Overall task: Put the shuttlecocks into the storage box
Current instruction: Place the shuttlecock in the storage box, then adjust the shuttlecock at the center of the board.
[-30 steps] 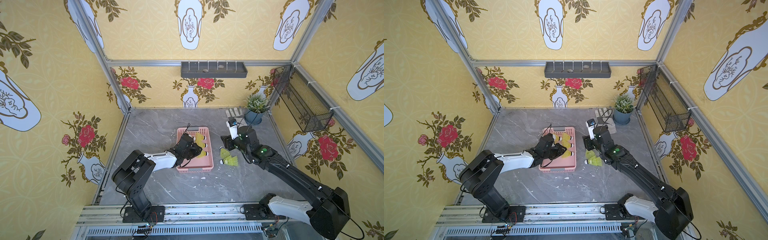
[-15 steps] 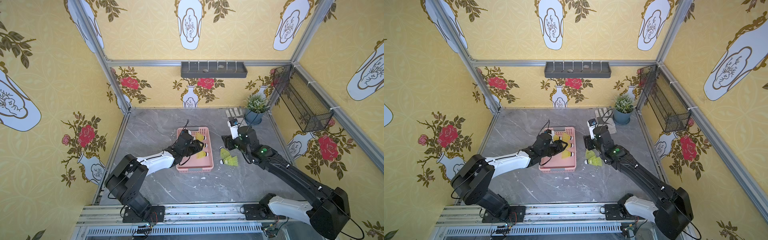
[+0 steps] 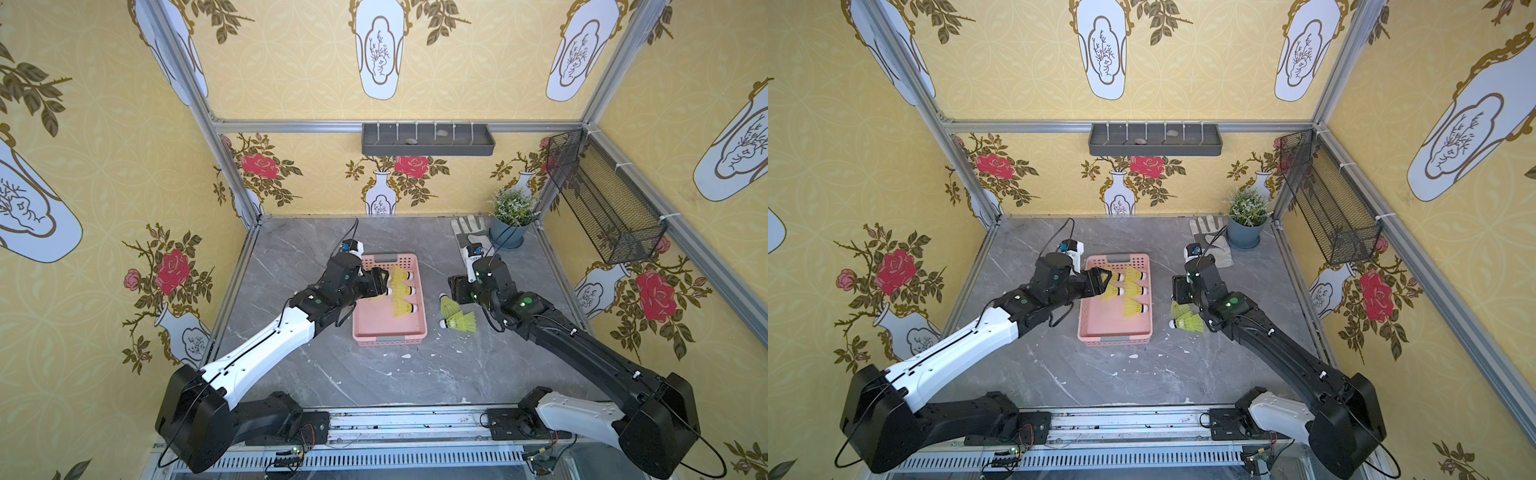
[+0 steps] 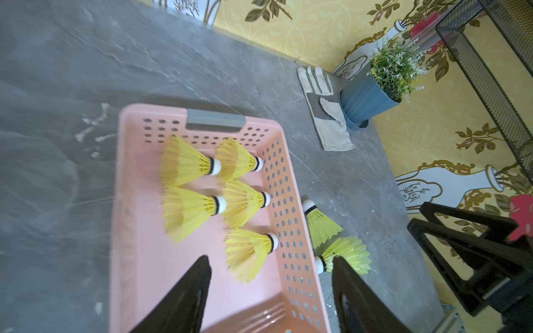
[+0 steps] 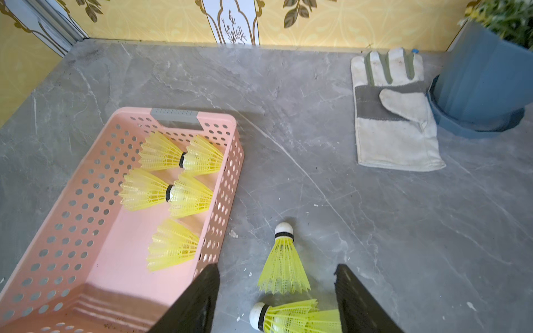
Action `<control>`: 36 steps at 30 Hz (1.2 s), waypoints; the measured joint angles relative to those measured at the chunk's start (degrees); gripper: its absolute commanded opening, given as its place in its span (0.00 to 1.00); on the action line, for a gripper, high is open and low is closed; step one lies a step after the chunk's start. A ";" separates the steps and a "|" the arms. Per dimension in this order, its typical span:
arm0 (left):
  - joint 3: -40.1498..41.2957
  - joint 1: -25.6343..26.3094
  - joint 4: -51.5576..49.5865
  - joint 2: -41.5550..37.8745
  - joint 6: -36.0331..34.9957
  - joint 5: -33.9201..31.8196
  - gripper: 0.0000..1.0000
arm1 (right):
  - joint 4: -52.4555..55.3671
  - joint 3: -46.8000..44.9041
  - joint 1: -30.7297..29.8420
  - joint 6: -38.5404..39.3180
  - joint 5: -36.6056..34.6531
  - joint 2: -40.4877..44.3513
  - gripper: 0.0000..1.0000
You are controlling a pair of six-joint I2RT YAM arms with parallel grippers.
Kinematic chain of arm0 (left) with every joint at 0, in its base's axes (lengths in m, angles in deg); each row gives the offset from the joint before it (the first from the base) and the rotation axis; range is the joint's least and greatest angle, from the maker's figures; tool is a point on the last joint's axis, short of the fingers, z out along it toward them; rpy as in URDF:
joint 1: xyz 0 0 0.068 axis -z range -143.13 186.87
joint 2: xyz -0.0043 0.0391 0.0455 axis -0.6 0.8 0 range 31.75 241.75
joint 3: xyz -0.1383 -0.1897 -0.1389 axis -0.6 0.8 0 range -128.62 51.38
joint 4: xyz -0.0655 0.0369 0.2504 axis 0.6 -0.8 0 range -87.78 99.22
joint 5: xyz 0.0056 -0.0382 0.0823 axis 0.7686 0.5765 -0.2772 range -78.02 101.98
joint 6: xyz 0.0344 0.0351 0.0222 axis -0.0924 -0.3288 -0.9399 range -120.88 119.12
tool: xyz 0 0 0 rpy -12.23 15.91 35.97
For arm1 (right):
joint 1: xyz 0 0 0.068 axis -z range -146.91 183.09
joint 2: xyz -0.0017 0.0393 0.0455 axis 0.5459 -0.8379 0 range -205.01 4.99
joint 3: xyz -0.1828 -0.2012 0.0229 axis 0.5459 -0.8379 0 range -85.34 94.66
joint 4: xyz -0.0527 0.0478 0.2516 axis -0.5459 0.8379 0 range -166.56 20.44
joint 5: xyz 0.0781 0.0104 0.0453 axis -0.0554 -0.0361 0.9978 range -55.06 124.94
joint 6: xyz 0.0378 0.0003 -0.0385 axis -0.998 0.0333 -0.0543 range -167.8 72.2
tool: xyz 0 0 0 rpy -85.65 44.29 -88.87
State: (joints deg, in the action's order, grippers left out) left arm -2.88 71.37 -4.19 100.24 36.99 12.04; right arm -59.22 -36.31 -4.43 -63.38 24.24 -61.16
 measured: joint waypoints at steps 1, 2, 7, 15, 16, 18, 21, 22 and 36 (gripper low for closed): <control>-0.70 -1.14 -1.77 -1.22 -1.60 0.52 0.70 | 0.52 -0.31 0.00 -0.57 0.24 -0.07 0.66; -1.44 -2.40 -3.69 -2.56 -3.37 1.29 0.71 | 0.96 -0.74 0.00 -1.18 0.98 -0.24 0.66; -5.01 -7.82 -12.76 -6.64 -10.91 6.27 0.71 | 3.13 -1.70 0.00 -2.60 2.29 -1.92 0.64; -6.43 -12.76 -20.48 -8.98 -20.04 8.48 0.71 | 6.64 -2.08 1.57 -2.82 3.85 -6.62 0.52; -6.40 -12.81 -20.87 -9.18 -20.70 8.48 0.71 | 6.99 -2.08 1.62 -2.82 4.20 -7.04 0.50; -5.97 -13.05 -21.14 -9.77 -21.84 8.35 0.71 | 7.56 -1.99 1.68 -2.67 4.79 -8.00 0.48; -4.83 -13.64 -21.29 -10.71 -22.84 7.45 0.71 | 7.80 -1.68 2.29 -2.34 5.90 -9.55 0.44; -4.59 -13.88 -21.27 -10.86 -22.88 7.45 0.71 | 7.87 -1.44 2.40 -2.16 5.95 -10.14 0.43; -3.30 -16.81 -20.83 -12.48 -23.82 7.45 0.71 | 4.35 1.81 3.82 -1.07 10.19 -20.31 0.31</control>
State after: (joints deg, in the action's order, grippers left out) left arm -6.18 54.56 -25.01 87.76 13.16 19.49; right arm -54.87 -34.49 -0.61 -64.45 34.42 -81.47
